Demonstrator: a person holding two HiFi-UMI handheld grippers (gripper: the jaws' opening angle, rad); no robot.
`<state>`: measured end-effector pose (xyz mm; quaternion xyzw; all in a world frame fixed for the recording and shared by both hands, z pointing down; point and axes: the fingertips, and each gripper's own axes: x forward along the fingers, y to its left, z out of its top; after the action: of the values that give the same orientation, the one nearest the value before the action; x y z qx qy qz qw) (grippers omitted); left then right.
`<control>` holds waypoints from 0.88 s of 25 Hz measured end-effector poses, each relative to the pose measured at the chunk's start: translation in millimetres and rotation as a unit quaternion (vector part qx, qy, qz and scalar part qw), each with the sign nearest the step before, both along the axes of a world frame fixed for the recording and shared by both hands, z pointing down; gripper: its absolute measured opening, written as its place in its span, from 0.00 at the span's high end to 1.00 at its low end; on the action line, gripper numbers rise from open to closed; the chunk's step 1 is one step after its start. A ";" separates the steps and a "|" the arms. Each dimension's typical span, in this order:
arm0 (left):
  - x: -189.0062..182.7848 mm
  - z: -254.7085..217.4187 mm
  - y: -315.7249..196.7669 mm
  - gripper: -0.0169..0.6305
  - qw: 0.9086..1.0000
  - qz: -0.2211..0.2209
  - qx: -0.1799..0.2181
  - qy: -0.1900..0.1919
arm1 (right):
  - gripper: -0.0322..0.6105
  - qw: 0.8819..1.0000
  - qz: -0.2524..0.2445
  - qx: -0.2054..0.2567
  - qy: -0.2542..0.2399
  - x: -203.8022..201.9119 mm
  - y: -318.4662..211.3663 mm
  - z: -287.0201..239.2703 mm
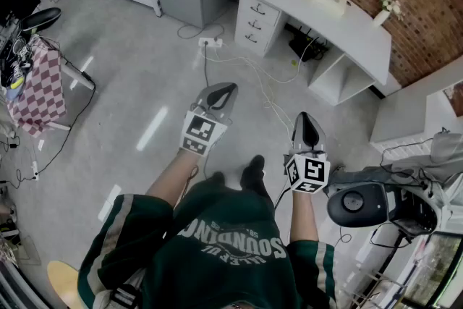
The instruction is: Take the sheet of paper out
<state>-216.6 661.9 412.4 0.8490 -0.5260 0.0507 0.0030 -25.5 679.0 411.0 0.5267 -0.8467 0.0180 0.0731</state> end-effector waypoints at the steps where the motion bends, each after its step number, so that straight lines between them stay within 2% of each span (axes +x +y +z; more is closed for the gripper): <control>1: -1.2 1.9 -0.7 0.96 1.000 -0.001 -0.001 -0.001 | 0.95 1.000 -0.001 0.001 -0.002 -1.0 -0.3 0.5; 13: -8.5 5.7 -0.9 0.96 1.000 -0.001 -0.005 -0.002 | 0.95 1.000 -0.003 0.004 -0.003 -11.7 -0.8 -0.6; 22: -8.7 9.9 -8.4 0.96 1.000 0.008 -0.001 -0.009 | 0.95 1.000 0.015 0.002 -0.006 -9.3 -4.7 3.3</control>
<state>-225.3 653.5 422.3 0.8528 -0.5189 0.0588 -0.0014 -34.8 674.3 414.3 0.5391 -0.8394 0.0203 0.0666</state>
